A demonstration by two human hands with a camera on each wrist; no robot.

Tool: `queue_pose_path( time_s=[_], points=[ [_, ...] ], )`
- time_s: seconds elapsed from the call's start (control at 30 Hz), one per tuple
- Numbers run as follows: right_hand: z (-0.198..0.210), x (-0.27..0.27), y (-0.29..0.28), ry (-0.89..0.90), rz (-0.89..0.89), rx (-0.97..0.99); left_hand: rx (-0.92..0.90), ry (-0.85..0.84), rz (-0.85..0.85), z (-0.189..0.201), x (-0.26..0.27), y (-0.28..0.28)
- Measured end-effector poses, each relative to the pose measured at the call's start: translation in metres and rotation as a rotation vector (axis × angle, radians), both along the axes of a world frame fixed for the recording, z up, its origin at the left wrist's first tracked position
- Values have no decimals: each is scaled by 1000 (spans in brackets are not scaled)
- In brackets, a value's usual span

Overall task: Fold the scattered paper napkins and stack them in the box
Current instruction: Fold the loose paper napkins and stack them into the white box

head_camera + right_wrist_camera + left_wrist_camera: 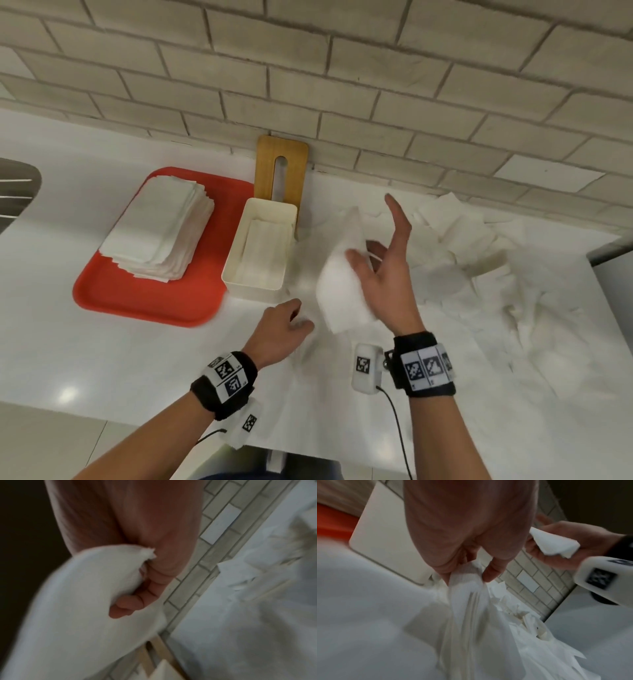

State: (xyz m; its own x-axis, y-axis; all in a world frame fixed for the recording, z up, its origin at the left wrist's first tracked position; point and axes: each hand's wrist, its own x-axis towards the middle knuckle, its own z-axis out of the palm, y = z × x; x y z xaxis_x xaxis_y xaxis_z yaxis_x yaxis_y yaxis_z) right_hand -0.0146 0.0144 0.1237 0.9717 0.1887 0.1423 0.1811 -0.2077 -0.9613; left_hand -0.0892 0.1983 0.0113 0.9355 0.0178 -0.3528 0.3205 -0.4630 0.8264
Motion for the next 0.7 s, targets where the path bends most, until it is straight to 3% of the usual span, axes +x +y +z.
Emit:
queue_pose_path(
  time_s=[0.1, 0.2, 0.3, 0.37, 0.47, 0.57, 0.7],
  points=[
    [20, 26, 31, -34, 30, 32, 30, -167, 23, 24, -5, 21],
    [14, 46, 68, -90, 19, 104, 60, -258, 111, 44, -11, 54],
    [-12, 63, 105, 45, -2, 69, 55, -305, 200, 58, -23, 94],
    [-41, 74, 126, 194, 38, -99, 28, -350, 217, 66, -34, 120],
    [-78, 87, 158, 341, 176, -537, 38, -385, 167, 74, -45, 152],
    [-96, 86, 189, 357, 246, -840, 92, -357, 129, 74, -44, 174],
    [-101, 82, 202, 359, 312, -1064, 51, -364, 116, 84, -28, 180]
  ],
)
